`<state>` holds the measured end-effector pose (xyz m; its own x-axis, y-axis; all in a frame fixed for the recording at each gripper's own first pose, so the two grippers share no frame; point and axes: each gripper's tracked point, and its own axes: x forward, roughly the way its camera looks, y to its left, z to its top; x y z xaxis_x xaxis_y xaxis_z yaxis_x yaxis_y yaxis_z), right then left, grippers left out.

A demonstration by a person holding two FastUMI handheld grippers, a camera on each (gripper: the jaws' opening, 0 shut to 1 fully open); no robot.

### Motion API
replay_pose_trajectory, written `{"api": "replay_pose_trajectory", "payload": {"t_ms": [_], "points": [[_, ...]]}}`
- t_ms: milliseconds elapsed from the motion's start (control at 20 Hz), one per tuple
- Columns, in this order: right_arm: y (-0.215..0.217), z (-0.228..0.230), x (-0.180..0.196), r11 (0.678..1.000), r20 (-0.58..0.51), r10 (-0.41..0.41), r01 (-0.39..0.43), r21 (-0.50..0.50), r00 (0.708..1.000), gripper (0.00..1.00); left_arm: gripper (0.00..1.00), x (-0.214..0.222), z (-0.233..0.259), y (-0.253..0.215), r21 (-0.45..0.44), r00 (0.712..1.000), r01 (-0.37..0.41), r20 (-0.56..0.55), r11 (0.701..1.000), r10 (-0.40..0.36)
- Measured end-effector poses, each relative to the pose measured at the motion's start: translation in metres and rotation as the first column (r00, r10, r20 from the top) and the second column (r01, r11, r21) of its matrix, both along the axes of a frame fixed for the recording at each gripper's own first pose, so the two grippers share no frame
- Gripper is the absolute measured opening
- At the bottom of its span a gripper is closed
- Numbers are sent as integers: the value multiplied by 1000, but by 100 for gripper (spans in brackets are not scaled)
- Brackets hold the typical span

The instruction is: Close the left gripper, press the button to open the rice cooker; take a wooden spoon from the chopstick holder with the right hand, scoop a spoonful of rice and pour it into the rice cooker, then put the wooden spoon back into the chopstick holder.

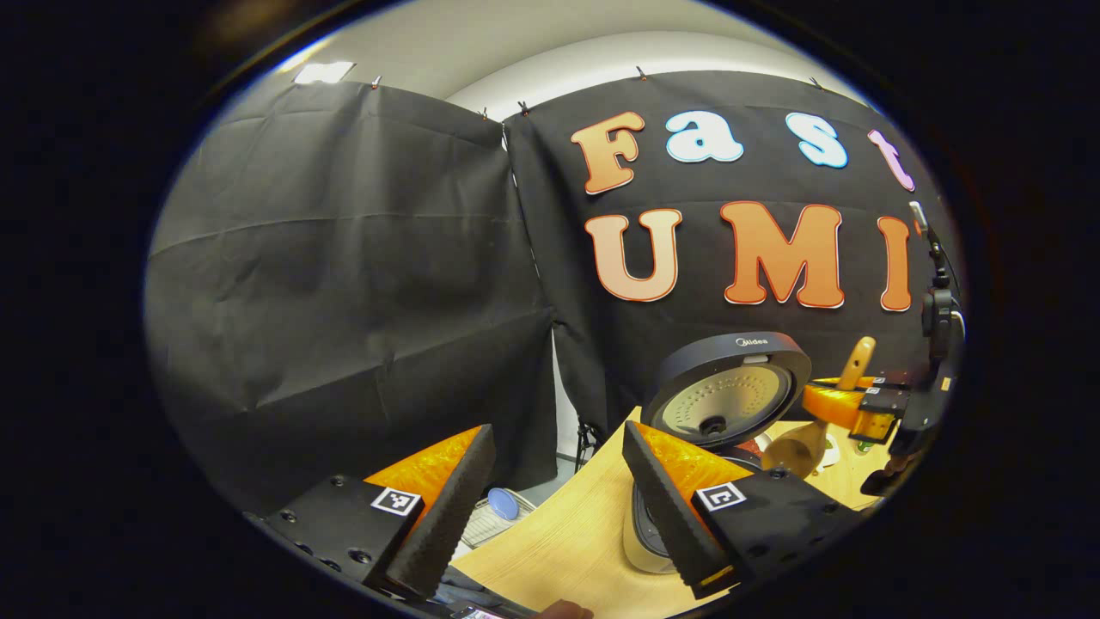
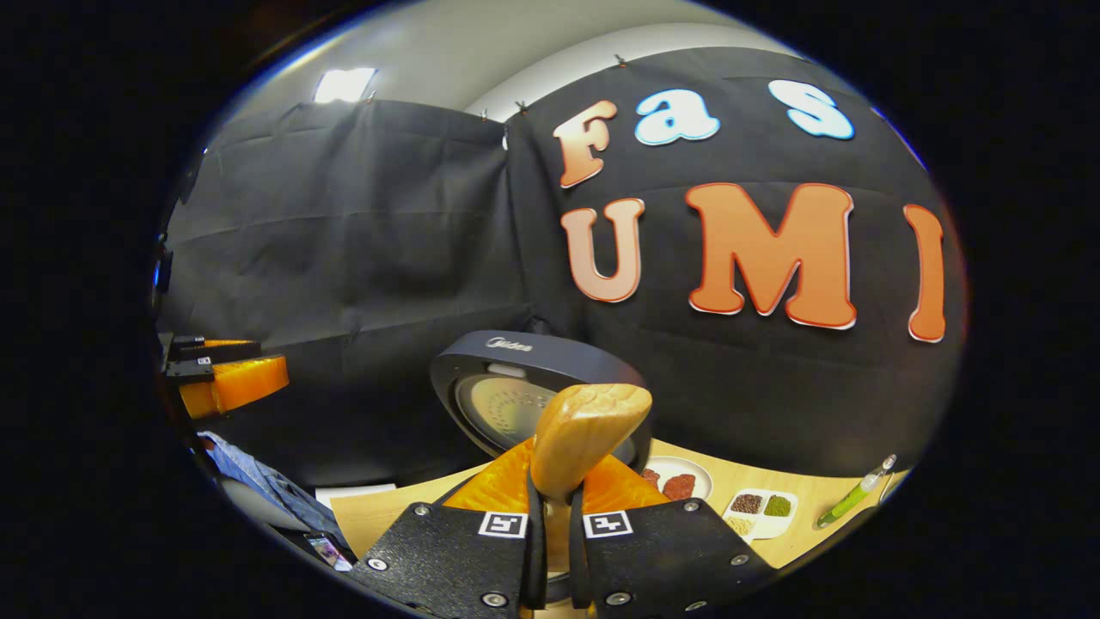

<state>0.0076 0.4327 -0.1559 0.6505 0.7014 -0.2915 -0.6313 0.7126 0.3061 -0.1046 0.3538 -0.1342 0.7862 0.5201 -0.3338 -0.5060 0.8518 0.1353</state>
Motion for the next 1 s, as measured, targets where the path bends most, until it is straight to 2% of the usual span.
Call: {"api": "replay_pose_trajectory", "payload": {"t_ms": [150,300,350,400,450,500,550,850,950,1000], "points": [[-51,-5,2,995,-90,-81,86,46,993,10,99,7,1,-9,-23,1000,7,6,1000,-6],[-108,-13,2,976,-199,-172,194,98,965,10,100,17,0,-27,-32,999,33,9,999,-33],[-132,-18,3,967,-225,-208,235,99,952,10,94,23,0,-36,-32,999,50,9,998,-50],[-155,-23,3,958,-237,-246,273,87,940,10,100,29,0,-45,-32,998,68,6,997,-68],[-178,-31,2,948,-243,-285,309,68,927,10,94,34,-1,-55,-35,996,88,2,995,-88],[-201,-40,-2,939,-248,-322,342,41,914,14,100,40,-2,-66,-49,994,110,3,993,-110],[-222,-50,-5,927,-257,-358,374,15,898,10,100,45,-1,-77,-65,992,128,6,990,-128],[-333,-90,-33,844,-293,-531,526,-102,795,10,100,65,9,-110,-106,985,174,28,979,-172],[-360,-96,-42,814,-302,-575,569,-119,760,10,100,69,4,-127,-178,983,185,37,967,-181],[-374,-101,-45,798,-307,-596,589,-127,742,10,97,70,2,-132,-205,983,184,35,961,-180]]}}
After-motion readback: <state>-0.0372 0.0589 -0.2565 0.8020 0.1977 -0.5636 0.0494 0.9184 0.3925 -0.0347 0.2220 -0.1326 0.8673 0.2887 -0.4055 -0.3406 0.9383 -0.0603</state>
